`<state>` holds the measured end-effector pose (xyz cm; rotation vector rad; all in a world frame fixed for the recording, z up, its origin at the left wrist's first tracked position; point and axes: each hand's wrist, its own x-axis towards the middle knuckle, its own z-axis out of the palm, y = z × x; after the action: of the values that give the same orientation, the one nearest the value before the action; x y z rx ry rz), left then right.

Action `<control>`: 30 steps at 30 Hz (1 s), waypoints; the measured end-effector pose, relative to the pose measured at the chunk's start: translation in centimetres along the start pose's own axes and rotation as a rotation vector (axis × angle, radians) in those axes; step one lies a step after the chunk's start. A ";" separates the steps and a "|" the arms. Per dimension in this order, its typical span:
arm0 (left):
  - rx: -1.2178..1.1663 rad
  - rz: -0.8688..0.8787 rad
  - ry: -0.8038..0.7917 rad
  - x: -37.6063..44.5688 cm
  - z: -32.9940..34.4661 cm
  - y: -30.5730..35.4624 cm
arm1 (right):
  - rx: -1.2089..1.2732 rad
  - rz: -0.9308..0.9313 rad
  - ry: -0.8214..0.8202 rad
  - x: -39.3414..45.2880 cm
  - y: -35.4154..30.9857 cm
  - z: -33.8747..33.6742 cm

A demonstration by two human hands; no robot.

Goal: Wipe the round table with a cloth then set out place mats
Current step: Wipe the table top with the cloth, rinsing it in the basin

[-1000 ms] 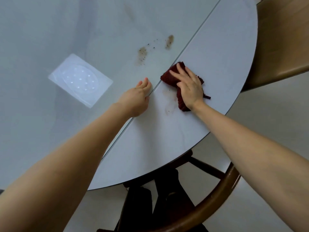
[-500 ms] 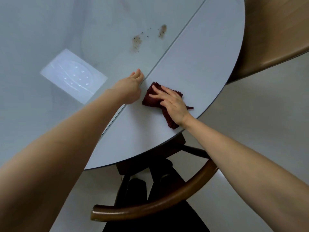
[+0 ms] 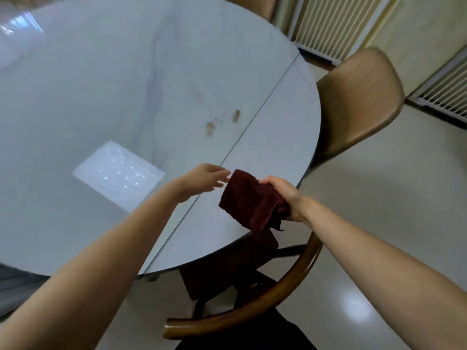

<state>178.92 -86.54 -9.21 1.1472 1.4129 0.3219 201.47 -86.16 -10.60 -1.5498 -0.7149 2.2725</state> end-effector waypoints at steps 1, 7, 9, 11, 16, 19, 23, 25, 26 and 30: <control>-0.142 -0.001 -0.033 -0.5 0.2 0.5 | 0.033 -0.002 -0.002 -0.5 -0.7 0.4; -0.337 0.131 0.010 -2.6 -0.3 3.8 | 0.062 -0.045 -0.048 -2.4 -4.7 1.8; -0.295 0.145 0.089 -2.9 -0.7 4.5 | 0.106 -0.057 -0.082 -2.5 -5.4 2.0; -0.265 0.126 0.194 -2.8 -1.0 5.2 | 0.193 -0.056 -0.137 -2.5 -5.9 1.7; -0.331 0.118 0.381 -2.2 -1.0 6.1 | 0.196 -0.176 -0.228 -2.8 -6.3 1.3; -0.332 0.175 0.427 -1.8 -0.5 6.2 | -0.015 -0.268 -0.136 -1.8 -6.0 1.3; -0.334 0.190 0.483 -0.9 -0.2 6.6 | 0.049 -0.309 0.039 -0.5 -6.5 0.5; -0.330 0.182 0.498 -0.6 -0.3 6.7 | 0.063 -0.319 0.040 -0.1 -6.7 -0.2; -0.323 0.173 0.503 -0.4 -0.2 6.8 | 0.051 -0.324 0.043 0.0 -6.7 -0.5; -0.265 0.127 0.565 0.5 -0.3 6.7 | -0.001 -0.366 0.106 -0.1 -7.2 -0.9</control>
<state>181.69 -82.88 -4.30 0.9642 1.7180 0.9524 202.16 -80.01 -6.77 -1.3942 -0.8873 1.9102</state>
